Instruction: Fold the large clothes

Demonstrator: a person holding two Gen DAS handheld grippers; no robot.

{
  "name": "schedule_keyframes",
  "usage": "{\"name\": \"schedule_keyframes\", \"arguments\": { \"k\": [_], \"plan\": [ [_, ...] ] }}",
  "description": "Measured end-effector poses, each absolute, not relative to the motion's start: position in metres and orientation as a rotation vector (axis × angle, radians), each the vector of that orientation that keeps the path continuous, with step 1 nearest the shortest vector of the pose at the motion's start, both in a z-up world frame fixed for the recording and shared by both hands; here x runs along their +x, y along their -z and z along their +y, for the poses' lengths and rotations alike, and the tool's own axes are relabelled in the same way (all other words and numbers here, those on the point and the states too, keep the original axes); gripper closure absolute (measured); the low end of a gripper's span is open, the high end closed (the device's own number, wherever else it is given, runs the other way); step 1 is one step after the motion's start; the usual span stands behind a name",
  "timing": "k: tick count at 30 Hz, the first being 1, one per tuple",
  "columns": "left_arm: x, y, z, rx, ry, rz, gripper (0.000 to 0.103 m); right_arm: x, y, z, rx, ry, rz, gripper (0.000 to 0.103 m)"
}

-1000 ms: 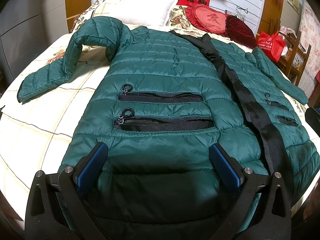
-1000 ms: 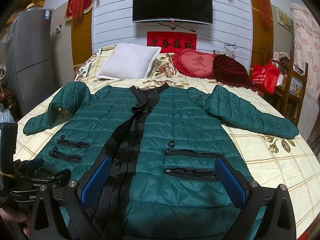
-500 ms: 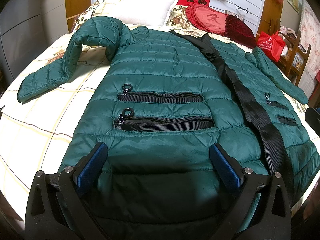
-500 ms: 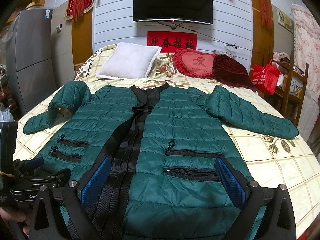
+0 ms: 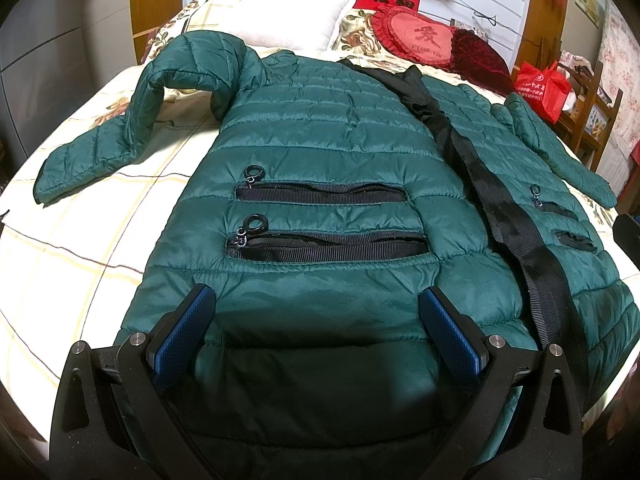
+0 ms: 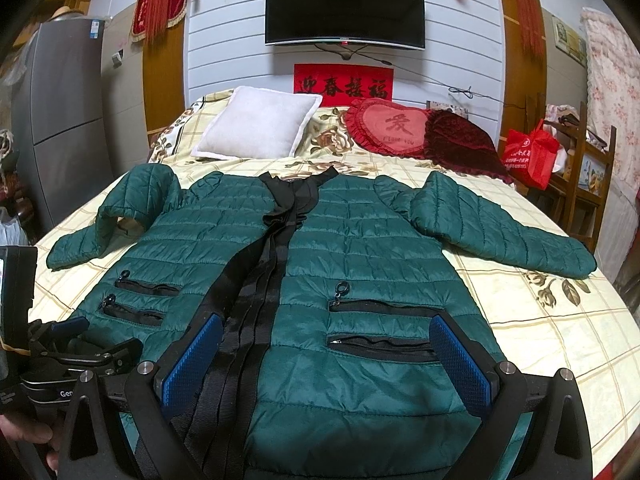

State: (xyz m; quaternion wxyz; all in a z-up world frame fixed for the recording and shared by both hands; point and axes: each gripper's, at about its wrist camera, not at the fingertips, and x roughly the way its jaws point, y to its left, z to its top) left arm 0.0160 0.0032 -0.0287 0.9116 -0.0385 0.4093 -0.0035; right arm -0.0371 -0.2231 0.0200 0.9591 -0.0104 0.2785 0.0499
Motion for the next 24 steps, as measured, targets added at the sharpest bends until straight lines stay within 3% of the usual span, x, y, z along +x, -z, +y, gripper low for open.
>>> {"name": "schedule_keyframes", "arguments": {
  "k": [24],
  "plan": [
    [0.0177,0.0335,0.0009,-0.065,0.003,0.853,0.000,-0.0372,-0.0202,-0.2234,-0.021,-0.101,0.565,0.000]
  ]
}}
